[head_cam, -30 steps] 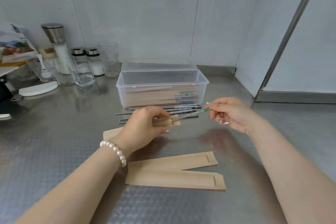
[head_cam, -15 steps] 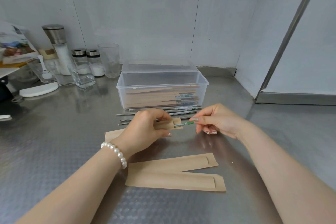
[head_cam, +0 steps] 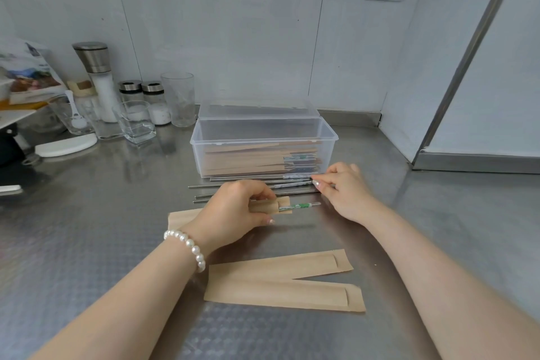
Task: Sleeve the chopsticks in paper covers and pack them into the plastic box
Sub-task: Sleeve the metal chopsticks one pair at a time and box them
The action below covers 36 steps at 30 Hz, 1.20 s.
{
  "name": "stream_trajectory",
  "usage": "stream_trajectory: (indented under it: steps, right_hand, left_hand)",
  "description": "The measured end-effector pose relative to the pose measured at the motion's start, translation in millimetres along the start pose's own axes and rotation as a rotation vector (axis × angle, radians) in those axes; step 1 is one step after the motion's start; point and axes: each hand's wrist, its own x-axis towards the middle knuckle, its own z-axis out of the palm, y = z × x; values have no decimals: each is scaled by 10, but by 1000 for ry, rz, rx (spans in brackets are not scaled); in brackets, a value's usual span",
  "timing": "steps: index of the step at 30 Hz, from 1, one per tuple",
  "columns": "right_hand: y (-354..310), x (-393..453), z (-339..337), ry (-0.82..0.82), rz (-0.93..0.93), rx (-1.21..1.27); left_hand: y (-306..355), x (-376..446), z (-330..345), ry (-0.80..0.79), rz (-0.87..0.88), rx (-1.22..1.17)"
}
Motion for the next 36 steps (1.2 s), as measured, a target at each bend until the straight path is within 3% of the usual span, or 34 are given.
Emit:
stream_trajectory:
  steps: [5, 11, 22, 30, 33, 36]
  right_hand:
    - [7, 26, -20, 159, -14, 89]
    - [72, 71, -25, 69, 38, 256]
    - [-20, 48, -71, -16, 1, 306]
    - [-30, 36, -172, -260, -7, 134]
    - [-19, 22, -175, -248, -8, 184]
    - [-22, -5, -189, -121, 22, 413]
  left_hand:
    - [-36, 4, -33, 2, -23, 17]
    - [-60, 19, -36, -3, -43, 0]
    - [-71, 16, -6, -25, -30, -22]
    - [-65, 14, 0, -25, -41, -23]
    - [-69, 15, -3, -27, -40, -27]
    - [-63, 18, 2, -20, -49, -33]
